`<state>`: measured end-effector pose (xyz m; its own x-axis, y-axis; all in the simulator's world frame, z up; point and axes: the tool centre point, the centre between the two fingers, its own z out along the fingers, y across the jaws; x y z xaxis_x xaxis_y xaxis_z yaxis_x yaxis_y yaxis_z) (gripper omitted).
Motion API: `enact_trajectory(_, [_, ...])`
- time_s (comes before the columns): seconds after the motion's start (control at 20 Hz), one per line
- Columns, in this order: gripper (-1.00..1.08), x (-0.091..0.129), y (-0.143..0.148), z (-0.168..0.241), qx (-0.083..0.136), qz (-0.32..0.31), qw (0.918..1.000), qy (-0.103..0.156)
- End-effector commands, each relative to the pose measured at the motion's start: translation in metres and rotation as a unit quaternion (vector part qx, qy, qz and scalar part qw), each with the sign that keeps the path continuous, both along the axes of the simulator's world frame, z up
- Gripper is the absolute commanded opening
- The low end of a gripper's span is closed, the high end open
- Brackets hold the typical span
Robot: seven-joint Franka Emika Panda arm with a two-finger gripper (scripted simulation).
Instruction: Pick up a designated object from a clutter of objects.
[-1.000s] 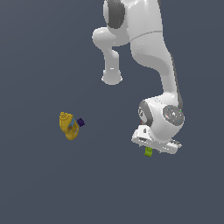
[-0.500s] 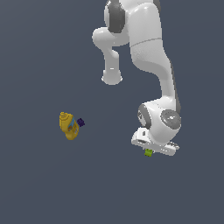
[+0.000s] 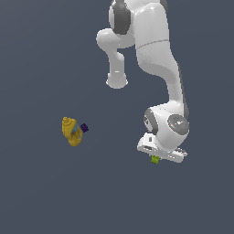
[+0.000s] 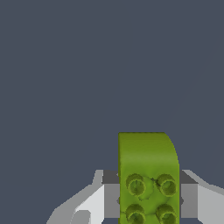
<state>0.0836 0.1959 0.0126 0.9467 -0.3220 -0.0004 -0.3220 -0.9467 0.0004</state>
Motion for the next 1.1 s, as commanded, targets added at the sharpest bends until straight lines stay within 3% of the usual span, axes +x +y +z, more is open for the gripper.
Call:
enact_trajectory(0.0, [-1.0,0.0,-0.001,0.001,0.0,0.0,1.0,0.0])
enact_trajectory(0.5, [-1.0,-0.015,-0.019,0.027,0.0,0.0,1.0,0.0])
enact_trajectory(1.05, [-1.0,-0.053,-0.066,0.093,0.0,0.0,1.0,0.0])
